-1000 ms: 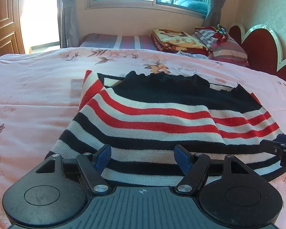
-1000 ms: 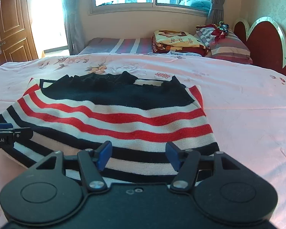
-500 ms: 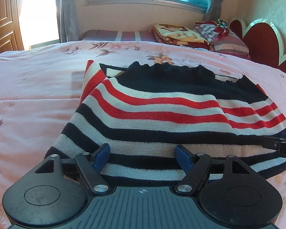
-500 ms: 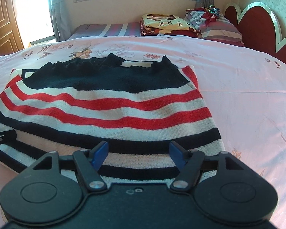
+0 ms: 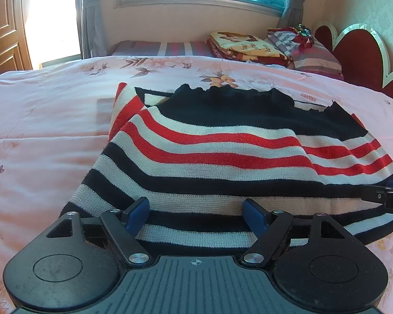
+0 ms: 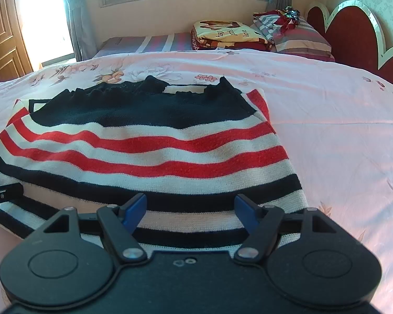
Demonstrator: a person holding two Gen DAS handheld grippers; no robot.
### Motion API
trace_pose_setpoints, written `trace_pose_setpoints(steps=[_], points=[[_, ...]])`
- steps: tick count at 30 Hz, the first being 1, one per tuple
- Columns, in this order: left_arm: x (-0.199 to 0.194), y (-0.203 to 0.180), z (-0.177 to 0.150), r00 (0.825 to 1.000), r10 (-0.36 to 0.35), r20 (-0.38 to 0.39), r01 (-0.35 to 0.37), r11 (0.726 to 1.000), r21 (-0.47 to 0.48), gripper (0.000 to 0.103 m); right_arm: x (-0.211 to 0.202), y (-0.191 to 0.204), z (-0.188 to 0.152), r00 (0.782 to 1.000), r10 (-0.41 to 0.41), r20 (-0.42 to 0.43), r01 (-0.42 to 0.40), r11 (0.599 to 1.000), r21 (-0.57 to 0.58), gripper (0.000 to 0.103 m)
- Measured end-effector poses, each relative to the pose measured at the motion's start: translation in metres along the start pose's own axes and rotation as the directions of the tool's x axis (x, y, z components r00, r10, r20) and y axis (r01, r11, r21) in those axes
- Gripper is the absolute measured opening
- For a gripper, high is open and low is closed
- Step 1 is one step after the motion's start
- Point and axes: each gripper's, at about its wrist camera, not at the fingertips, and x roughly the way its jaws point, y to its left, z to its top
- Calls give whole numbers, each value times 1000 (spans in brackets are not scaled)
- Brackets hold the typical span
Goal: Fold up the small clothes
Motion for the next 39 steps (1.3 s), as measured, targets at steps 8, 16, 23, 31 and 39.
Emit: trace_pose_setpoints(steps=[8, 16, 23, 31, 39], points=[[-9, -5, 15, 999, -39, 30, 40, 999, -27, 78, -6, 3, 6, 999, 7, 32, -7, 1000, -13, 73], [3, -22, 38, 998, -51, 44, 51, 999, 12, 78, -1, 13, 21, 998, 25, 50, -23, 999, -37, 73], [25, -23, 48, 999, -23, 26, 23, 1000, 12, 78, 9, 20, 39, 997, 33, 68, -29, 998, -56, 73], [44, -9, 36, 1000, -7, 16, 7, 1000, -4, 79, 30, 30, 49, 998, 44, 55, -39, 996, -81, 73], [44, -10, 38, 1000, 8, 10, -8, 1000, 2, 81, 47, 32, 38, 999, 31, 26, -28, 995, -99, 76]])
